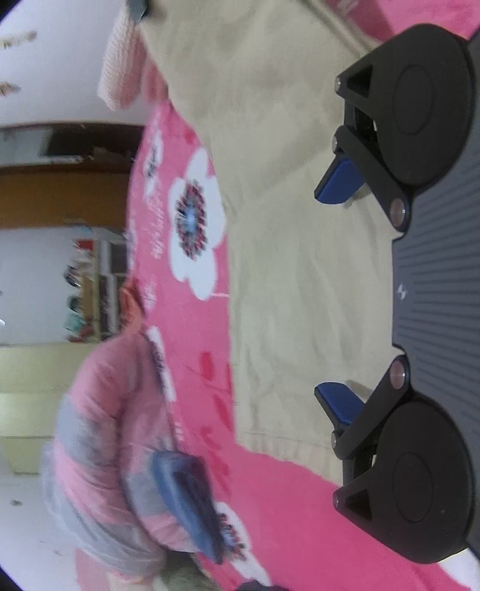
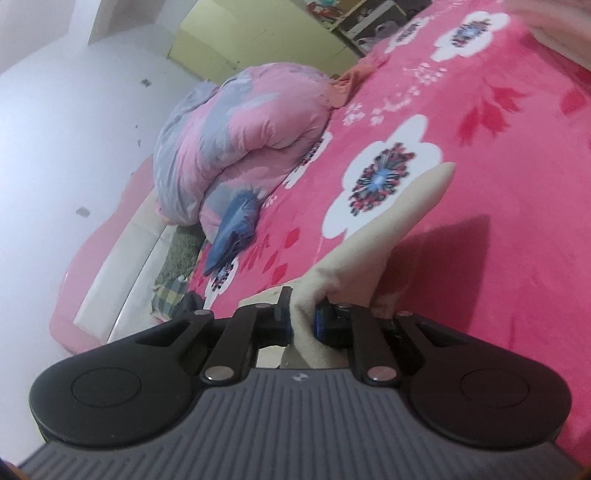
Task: Fold clothes
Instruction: 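Roll the right tool and pinch the beige trouser edge, then lift the trouser edge with the right tool, fold it over, then open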
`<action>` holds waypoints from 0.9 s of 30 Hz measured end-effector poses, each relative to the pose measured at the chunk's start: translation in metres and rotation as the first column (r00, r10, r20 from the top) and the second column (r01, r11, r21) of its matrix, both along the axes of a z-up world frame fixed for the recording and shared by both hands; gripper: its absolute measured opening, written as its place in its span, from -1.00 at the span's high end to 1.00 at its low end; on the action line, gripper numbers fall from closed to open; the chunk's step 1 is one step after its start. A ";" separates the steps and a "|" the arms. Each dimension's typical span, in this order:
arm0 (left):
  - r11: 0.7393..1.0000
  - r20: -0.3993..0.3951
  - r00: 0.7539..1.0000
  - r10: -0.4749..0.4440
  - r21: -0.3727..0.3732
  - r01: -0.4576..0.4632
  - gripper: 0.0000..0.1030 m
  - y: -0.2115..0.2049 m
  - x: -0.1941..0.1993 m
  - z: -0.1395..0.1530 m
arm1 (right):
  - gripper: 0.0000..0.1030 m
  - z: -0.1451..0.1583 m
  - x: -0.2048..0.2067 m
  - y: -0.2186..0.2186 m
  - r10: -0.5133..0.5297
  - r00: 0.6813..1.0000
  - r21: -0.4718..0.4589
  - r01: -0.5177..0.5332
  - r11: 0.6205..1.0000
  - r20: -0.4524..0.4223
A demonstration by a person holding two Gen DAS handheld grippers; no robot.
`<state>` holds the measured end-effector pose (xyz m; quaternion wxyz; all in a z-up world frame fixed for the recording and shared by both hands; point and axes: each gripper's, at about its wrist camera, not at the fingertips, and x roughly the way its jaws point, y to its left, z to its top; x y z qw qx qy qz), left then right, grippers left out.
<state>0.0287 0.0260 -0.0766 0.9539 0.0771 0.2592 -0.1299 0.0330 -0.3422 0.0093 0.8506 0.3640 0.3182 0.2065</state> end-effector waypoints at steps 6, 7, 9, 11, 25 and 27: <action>0.995 0.017 0.999 -0.035 0.092 0.033 -1.00 -0.022 0.022 0.009 | 0.82 0.029 0.006 0.031 0.059 0.997 -0.079 -0.055 0.995 0.042; 0.992 -0.061 0.996 -0.068 0.106 0.074 -1.00 -0.029 0.031 0.005 | 0.82 0.031 0.007 0.036 0.066 0.997 -0.084 -0.062 0.994 0.048; 0.985 -0.177 0.979 -0.103 0.118 0.125 -1.00 -0.041 0.044 -0.005 | 0.82 0.036 0.008 0.047 0.086 0.994 -0.095 -0.080 0.992 0.064; 0.985 -0.166 0.981 -0.099 0.121 0.120 -1.00 -0.040 0.046 -0.001 | 0.82 0.038 0.008 0.054 0.103 0.992 -0.102 -0.096 0.990 0.074; 0.991 -0.263 0.964 -0.034 0.115 0.067 -1.00 -0.069 0.145 0.006 | 0.82 0.033 0.001 0.063 0.141 0.983 -0.057 -0.135 0.989 0.115; 0.999 -0.300 0.953 -0.024 0.026 0.034 -1.00 -0.053 0.152 0.009 | 0.82 0.032 0.001 0.065 0.146 0.982 -0.035 -0.143 0.989 0.120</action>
